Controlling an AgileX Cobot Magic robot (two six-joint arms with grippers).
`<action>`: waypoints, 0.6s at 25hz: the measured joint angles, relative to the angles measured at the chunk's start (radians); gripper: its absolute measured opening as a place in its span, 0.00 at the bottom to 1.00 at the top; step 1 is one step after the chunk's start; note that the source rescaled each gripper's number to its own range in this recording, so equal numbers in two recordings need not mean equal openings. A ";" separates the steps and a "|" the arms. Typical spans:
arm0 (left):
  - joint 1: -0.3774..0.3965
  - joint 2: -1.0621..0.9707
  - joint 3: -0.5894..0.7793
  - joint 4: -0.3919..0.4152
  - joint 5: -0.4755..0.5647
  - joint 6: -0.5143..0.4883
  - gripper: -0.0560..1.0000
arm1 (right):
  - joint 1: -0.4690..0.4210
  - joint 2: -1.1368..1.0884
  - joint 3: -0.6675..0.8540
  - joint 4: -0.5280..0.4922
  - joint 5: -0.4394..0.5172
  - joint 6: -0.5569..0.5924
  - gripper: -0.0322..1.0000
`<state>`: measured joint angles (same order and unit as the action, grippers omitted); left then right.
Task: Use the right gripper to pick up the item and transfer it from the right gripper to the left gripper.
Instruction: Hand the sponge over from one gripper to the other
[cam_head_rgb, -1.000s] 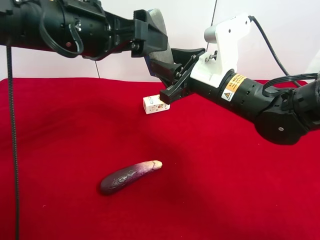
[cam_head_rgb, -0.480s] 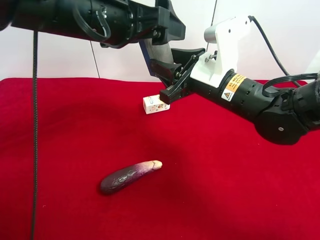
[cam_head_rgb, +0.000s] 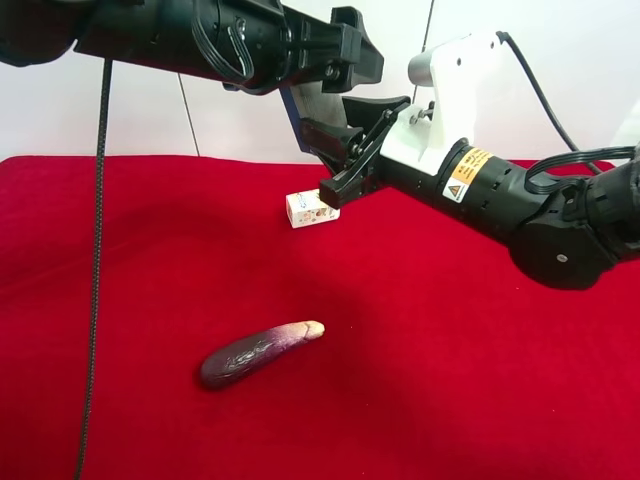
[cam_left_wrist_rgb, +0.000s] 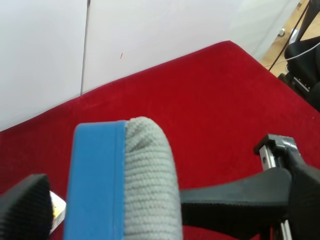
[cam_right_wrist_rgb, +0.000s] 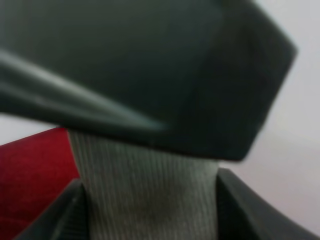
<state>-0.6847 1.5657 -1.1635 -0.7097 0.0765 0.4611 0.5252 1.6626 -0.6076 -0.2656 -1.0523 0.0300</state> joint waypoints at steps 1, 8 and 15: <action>0.000 0.001 0.000 0.002 -0.002 0.000 0.73 | 0.000 0.000 0.000 0.000 0.000 0.000 0.09; 0.005 0.003 0.000 0.033 -0.029 0.015 0.08 | 0.000 0.000 0.002 0.009 -0.005 0.000 0.03; 0.005 0.003 0.000 0.032 -0.031 0.015 0.08 | 0.000 0.000 0.002 0.009 -0.005 0.000 0.03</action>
<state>-0.6795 1.5686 -1.1635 -0.6775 0.0452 0.4764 0.5252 1.6626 -0.6054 -0.2570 -1.0577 0.0300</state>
